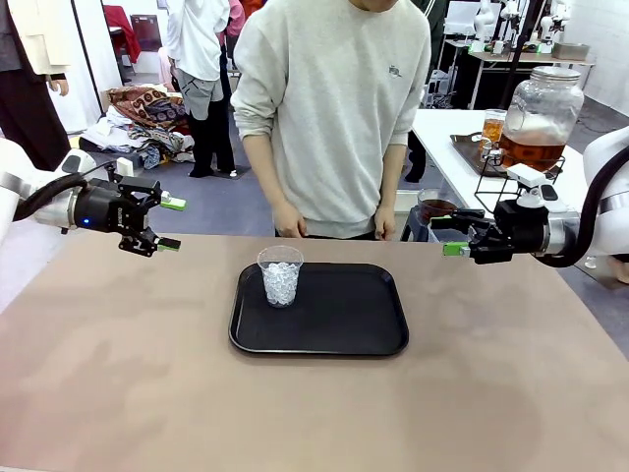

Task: Pour the drink into the iced cup.
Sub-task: Pick up the iced cup indicated by the human and present it to them.

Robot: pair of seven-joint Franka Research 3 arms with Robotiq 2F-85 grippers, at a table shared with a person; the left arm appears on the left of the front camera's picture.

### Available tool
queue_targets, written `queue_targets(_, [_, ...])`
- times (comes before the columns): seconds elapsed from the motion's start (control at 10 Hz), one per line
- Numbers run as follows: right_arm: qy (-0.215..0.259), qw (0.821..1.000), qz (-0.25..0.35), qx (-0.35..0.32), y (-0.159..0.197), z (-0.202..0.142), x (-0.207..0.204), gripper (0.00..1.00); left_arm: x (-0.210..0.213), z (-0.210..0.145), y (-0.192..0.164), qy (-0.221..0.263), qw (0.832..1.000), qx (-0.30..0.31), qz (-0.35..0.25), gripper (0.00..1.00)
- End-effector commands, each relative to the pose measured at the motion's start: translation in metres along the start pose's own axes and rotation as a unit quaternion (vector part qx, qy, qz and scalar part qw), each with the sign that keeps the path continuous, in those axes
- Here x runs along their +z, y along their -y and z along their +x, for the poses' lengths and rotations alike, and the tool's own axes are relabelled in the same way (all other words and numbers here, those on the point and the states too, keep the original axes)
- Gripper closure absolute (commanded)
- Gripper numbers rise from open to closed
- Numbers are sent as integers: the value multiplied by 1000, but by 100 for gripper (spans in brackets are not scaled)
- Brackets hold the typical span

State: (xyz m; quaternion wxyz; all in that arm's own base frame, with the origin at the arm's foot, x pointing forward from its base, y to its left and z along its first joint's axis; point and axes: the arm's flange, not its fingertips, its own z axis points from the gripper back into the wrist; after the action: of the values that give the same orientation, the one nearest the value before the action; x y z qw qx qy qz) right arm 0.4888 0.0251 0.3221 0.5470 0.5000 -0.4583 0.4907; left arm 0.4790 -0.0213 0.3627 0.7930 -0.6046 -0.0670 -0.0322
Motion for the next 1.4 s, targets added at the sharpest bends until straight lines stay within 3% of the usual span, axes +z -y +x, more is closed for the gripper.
queue_targets(0.0, [-1, 1000, 1, 2, 1, 3, -1, 0, -1, -1, 0, 5, 1000, -6, -5, 0])
queue_targets(1.3, [-1, 1000, 1, 2, 1, 3, -1, 0, -1, -1, 0, 5, 1000, -6, -5, 0])
